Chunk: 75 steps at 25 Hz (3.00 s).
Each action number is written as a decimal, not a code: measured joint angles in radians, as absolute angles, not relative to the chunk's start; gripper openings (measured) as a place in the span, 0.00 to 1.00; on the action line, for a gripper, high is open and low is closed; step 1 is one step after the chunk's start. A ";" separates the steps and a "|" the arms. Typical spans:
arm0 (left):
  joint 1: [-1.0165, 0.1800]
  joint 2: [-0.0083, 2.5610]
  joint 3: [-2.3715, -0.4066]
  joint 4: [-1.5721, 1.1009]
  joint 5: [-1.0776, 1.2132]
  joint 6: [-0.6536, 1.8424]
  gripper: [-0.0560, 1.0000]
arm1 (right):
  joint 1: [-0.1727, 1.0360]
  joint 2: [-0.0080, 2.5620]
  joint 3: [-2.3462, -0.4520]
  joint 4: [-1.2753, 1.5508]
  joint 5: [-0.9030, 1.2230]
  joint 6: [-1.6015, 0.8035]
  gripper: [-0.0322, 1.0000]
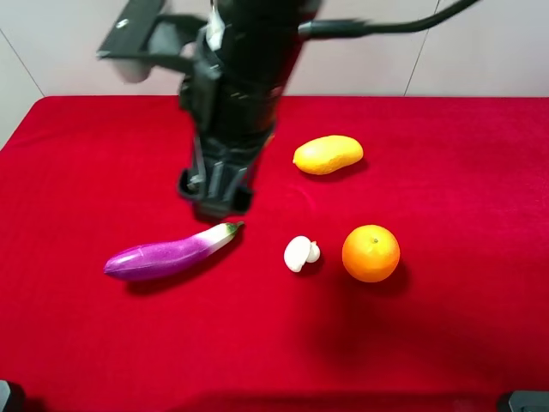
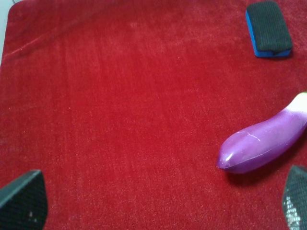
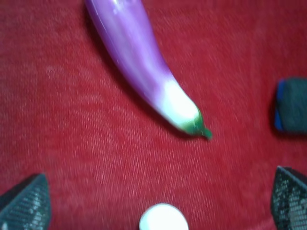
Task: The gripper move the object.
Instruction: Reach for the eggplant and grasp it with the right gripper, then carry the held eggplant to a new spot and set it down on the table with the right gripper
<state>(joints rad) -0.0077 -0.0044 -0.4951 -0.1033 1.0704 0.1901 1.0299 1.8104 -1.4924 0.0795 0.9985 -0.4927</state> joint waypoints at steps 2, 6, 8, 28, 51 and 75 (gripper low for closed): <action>-0.008 -0.004 -0.495 -0.103 1.070 0.190 0.98 | 1.047 1.858 -1.531 0.081 1.000 -0.502 0.70; -0.008 -0.004 -0.495 -0.103 1.070 0.190 0.98 | 1.075 1.944 -1.582 0.098 1.001 -0.522 0.70; -0.008 -0.004 -0.495 -0.103 1.070 0.190 0.98 | 1.080 1.984 -1.603 0.122 0.991 -0.536 0.70; -0.008 -0.004 -0.495 -0.103 1.070 0.190 0.98 | 1.080 2.212 -1.644 0.207 0.794 -0.589 0.70; -0.008 -0.004 -0.495 -0.103 1.070 0.190 0.98 | 1.080 2.317 -1.644 0.215 0.705 -0.607 0.56; -0.008 -0.004 -0.495 -0.103 1.070 0.190 0.98 | 1.080 2.317 -1.644 0.210 0.705 -0.607 0.40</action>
<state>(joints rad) -0.0077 -0.0044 -0.4951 -0.1033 1.0704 0.1901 1.0805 2.3167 -1.6443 0.2104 0.7049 -0.6067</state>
